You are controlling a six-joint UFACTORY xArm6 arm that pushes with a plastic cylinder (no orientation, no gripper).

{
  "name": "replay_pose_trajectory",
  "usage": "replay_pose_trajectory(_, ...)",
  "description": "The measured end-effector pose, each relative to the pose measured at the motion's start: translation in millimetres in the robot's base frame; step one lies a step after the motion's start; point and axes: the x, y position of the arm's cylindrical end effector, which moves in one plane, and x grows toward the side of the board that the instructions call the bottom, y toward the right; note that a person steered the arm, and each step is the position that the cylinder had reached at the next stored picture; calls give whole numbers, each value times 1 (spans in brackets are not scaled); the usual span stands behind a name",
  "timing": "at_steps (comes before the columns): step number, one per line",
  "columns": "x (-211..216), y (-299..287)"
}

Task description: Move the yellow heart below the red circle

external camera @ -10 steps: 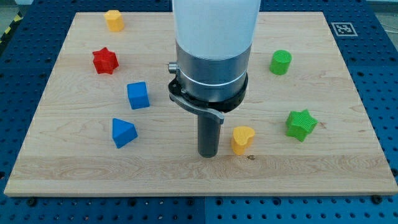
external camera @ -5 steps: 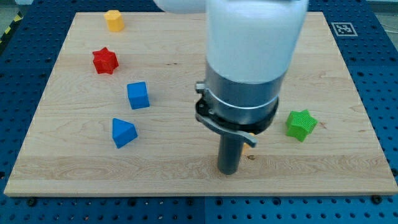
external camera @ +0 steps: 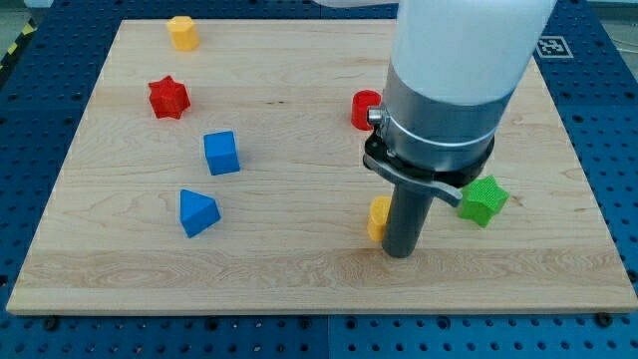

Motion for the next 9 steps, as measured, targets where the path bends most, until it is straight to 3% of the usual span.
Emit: replay_pose_trajectory(9,-66,-39)
